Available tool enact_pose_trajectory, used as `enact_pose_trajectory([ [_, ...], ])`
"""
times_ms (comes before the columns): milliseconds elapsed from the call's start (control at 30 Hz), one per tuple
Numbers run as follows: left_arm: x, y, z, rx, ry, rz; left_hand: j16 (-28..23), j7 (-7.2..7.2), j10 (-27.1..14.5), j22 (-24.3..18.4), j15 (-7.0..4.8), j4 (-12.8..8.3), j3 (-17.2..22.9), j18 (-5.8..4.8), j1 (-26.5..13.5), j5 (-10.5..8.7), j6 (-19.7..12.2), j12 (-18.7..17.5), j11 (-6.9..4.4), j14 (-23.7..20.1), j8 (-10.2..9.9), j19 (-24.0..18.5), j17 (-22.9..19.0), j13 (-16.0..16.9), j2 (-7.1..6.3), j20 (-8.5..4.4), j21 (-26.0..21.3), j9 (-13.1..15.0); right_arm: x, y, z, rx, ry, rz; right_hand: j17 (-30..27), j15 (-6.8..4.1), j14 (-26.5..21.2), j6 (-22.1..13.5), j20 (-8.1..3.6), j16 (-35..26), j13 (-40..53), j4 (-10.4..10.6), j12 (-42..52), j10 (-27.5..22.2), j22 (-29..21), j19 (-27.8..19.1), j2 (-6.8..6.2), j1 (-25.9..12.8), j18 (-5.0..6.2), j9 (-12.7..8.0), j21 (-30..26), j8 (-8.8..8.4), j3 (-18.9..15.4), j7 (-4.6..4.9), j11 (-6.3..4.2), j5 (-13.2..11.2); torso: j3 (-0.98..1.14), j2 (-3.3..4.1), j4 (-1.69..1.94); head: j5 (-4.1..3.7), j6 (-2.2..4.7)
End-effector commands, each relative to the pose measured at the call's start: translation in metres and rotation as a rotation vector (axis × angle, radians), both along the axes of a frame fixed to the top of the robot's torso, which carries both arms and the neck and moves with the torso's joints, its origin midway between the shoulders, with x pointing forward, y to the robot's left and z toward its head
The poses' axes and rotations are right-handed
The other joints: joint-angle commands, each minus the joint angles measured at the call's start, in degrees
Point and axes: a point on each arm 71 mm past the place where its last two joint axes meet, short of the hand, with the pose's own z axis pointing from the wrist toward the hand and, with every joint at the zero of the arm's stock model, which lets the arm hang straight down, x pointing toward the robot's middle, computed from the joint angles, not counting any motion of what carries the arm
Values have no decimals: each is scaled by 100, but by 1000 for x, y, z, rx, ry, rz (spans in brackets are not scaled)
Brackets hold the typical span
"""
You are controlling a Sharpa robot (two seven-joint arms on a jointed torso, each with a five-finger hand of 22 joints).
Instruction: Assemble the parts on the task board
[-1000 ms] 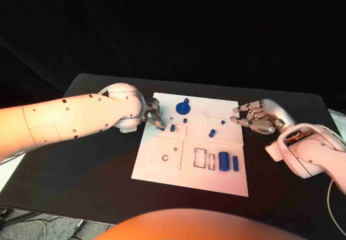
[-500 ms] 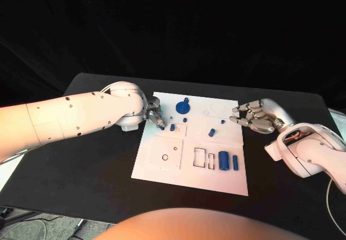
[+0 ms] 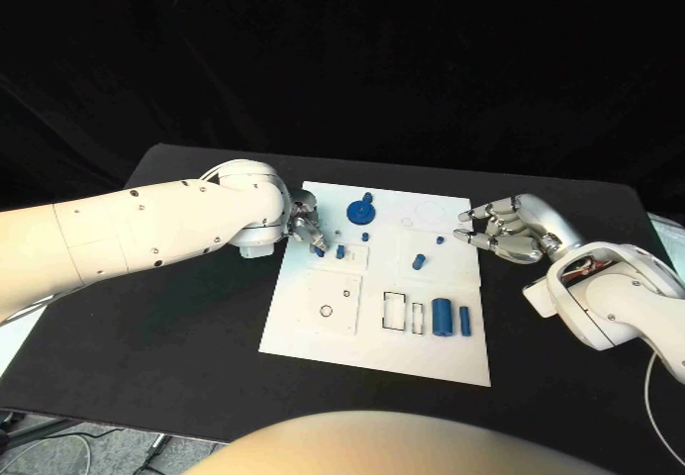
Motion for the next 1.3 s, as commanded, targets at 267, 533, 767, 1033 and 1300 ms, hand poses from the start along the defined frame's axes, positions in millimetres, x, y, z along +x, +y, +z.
enact_pose_trajectory([
  [267,-3,-2,-8,27,32,-13,18,-86,77,888,-40,44,-218,-68,-140,7,152,84,-12,602,45,208,1507,87,2,-52,108,-46,-1,2,0,-5,-3,18,-6,-45,201,55,9,-39,-10,14,-42,-28,-4,-36,21,22,111,5,-29,10,-23,-1,3,33,-2,0,-3,-13,-5],
  [533,-3,-2,-8,32,30,-13,18,-102,101,915,-53,185,-590,-75,-283,9,216,115,-26,602,47,224,1507,134,-63,-68,126,-143,-1,2,0,0,-6,21,-3,-45,201,55,9,-38,-9,16,-40,-27,-4,-36,22,24,111,5,-29,10,-25,-1,3,38,0,-1,4,-21,-13],
  [767,-2,0,-8,34,29,-9,18,-108,111,926,-55,351,-987,-77,-326,18,259,123,-30,602,50,228,1507,156,-74,-68,125,-230,-1,2,0,2,-6,19,-2,-45,202,55,9,-38,-10,20,-38,-26,-4,-36,24,25,111,5,-30,10,-30,-1,3,42,-2,-2,-1,-20,-9],
  [1033,-1,3,-6,19,3,12,18,-89,119,940,-40,768,-2009,-79,-442,14,308,119,-13,602,68,235,1507,171,-12,-61,117,-345,-1,2,0,6,-5,17,-8,-43,203,53,9,-49,-21,73,-38,-27,-6,-35,32,-19,111,4,-34,7,-79,1,7,8,-8,-1,-8,-38,3],
  [1300,0,5,2,-59,-63,73,18,-93,113,957,-43,1160,-3051,-78,-384,-191,304,72,-23,602,120,245,1507,137,134,-75,110,-429,-1,1,-2,7,-2,15,-2,-40,207,51,11,-53,-24,156,-20,-21,-7,-33,51,-83,111,3,-38,5,-161,1,10,-101,-7,-4,0,-59,12],
])
